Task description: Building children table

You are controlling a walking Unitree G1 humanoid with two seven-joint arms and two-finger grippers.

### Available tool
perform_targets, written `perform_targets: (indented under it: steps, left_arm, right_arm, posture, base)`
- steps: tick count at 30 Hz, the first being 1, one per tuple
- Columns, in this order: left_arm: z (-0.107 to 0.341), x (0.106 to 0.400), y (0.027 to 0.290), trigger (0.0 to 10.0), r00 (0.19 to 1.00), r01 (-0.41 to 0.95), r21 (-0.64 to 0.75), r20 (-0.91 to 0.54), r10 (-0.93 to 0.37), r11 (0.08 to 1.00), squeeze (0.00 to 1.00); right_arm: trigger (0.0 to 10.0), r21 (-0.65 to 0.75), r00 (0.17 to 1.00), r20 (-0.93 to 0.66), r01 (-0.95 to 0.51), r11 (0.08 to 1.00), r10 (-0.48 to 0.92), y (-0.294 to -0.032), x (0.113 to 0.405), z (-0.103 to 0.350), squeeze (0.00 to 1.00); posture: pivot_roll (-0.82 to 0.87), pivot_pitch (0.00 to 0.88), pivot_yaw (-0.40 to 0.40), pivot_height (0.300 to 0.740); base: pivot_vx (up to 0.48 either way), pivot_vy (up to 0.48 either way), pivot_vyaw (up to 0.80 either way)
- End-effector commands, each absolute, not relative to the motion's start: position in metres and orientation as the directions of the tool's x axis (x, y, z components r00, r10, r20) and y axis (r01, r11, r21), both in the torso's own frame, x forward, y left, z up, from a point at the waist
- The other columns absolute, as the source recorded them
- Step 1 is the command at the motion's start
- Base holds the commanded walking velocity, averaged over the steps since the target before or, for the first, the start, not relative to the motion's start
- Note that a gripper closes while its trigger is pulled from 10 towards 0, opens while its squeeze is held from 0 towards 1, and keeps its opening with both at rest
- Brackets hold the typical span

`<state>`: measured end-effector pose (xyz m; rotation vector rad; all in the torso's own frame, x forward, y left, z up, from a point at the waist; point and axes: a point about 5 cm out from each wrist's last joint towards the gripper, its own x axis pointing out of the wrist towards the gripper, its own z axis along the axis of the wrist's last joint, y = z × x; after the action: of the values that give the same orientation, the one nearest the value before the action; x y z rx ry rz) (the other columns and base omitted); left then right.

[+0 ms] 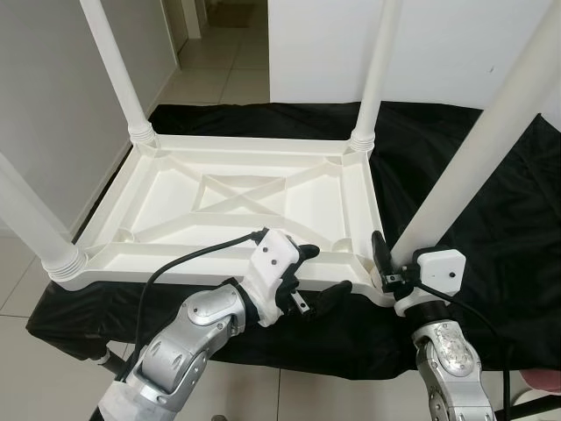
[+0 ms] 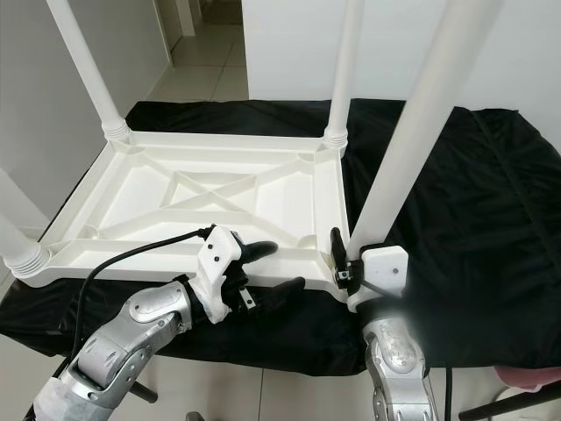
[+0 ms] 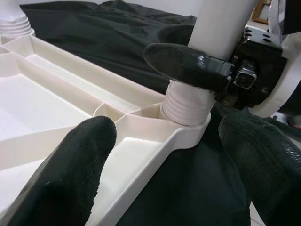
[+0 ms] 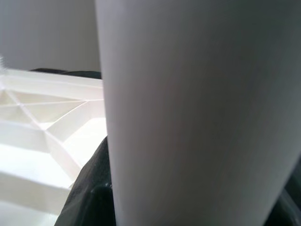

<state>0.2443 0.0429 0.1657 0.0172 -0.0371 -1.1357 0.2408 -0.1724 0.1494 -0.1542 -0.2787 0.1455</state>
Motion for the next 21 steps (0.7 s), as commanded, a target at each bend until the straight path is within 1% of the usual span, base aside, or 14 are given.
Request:
perform_targets:
  steps: [1,3,7,10,12,15,21]
  left_arm:
    - [0.168,0.244,0.046,10.0,0.43,0.902,0.031,0.017,-0.903,0.431,0.0]
    - [0.168,0.244,0.046,10.0,0.43,0.902,0.031,0.017,-0.903,0.431,0.0]
    - [0.168,0.244,0.047,10.0,0.43,0.902,0.031,0.013,-0.903,0.43,0.0]
    - [0.168,0.244,0.047,10.0,0.431,0.902,0.031,0.013,-0.902,0.431,0.0]
    - [0.169,0.243,0.047,10.0,0.431,0.902,0.033,0.013,-0.902,0.431,0.0]
    - [0.169,0.243,0.047,10.0,0.43,0.902,0.037,0.01,-0.903,0.43,0.0]
    - [0.17,0.242,0.047,10.0,0.428,0.903,0.04,0.007,-0.904,0.427,0.0]
  right_arm:
    - [10.0,-0.196,0.963,0.154,-0.19,0.962,0.222,-0.17,0.24,0.129,0.0]
    - [10.0,-0.196,0.963,0.154,-0.19,0.962,0.222,-0.17,0.24,0.129,0.0]
    - [10.0,-0.216,0.947,0.133,-0.26,0.941,0.293,-0.165,0.24,0.127,0.0]
    - [10.0,-0.211,0.943,0.124,-0.278,0.937,0.308,-0.164,0.24,0.126,0.0]
    - [10.0,-0.194,0.942,0.113,-0.291,0.937,0.316,-0.164,0.24,0.125,0.0]
    - [10.0,-0.098,0.947,0.083,-0.303,0.948,0.311,-0.165,0.241,0.118,0.0]
    - [10.0,-0.044,0.955,0.054,-0.29,0.956,0.292,-0.168,0.244,0.115,0.0]
  posture:
    - [-0.09,0.081,0.078,0.74]
    - [-0.09,0.081,0.078,0.74]
    - [-0.09,0.086,0.081,0.74]
    - [-0.09,0.087,0.082,0.74]
    - [-0.08,0.087,0.082,0.74]
    - [-0.09,0.087,0.084,0.74]
    - [-0.09,0.086,0.086,0.74]
  base:
    - [0.0,0.0,0.0]
    - [0.0,0.0,0.0]
    - [0.0,0.0,0.0]
    - [0.0,0.0,0.0]
    - [0.0,0.0,0.0]
    - [0.0,0.0,0.0]
    - [0.0,0.0,0.0]
